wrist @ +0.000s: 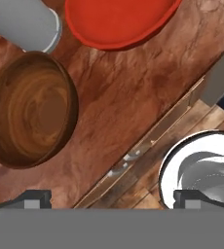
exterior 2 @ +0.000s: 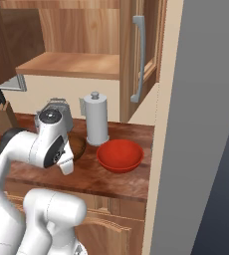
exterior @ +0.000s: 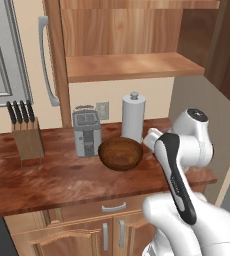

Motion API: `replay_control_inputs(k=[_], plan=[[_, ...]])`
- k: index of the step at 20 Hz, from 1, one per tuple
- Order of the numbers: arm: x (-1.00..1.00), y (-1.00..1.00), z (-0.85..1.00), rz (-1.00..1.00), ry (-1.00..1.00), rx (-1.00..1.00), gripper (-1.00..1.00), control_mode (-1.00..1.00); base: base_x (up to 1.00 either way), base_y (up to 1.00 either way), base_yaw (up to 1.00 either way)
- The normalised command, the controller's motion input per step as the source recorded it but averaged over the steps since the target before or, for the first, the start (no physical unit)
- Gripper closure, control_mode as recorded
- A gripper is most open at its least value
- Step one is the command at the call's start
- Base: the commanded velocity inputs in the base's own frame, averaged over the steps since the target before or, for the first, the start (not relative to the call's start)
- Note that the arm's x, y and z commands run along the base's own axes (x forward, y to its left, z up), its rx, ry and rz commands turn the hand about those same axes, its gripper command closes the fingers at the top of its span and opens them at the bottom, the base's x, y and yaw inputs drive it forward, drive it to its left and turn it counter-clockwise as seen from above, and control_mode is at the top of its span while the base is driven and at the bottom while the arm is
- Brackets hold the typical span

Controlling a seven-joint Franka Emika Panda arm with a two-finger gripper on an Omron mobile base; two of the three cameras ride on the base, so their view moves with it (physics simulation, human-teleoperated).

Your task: Open the cabinet. Pick the bowls from the counter and place them in the cabinet. Then close the cabinet.

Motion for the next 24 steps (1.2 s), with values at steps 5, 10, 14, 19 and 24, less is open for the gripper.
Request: replay_control_inputs(k=[5, 10, 14, 19, 24], plan=[[0.35, 0.00, -0.34, 0.00, 0.03, 0.07, -1.00, -1.00, 0.00, 0.00, 0.00], [0.49, 0.01, -0.20, -0.01, 0.01, 0.00, -1.00, -1.00, 0.00, 0.00, 0.00], [0.49, 0.09, -0.27, -0.02, 0.06, 0.00, -1.00, -1.00, 0.00, 0.00, 0.00], [0.36, 0.16, -0.34, -0.01, 0.06, 0.00, -1.00, -1.00, 0.00, 0.00, 0.00], [0.39, 0.13, -0.34, -0.02, 0.08, 0.00, -1.00, -1.00, 0.00, 0.00, 0.00]])
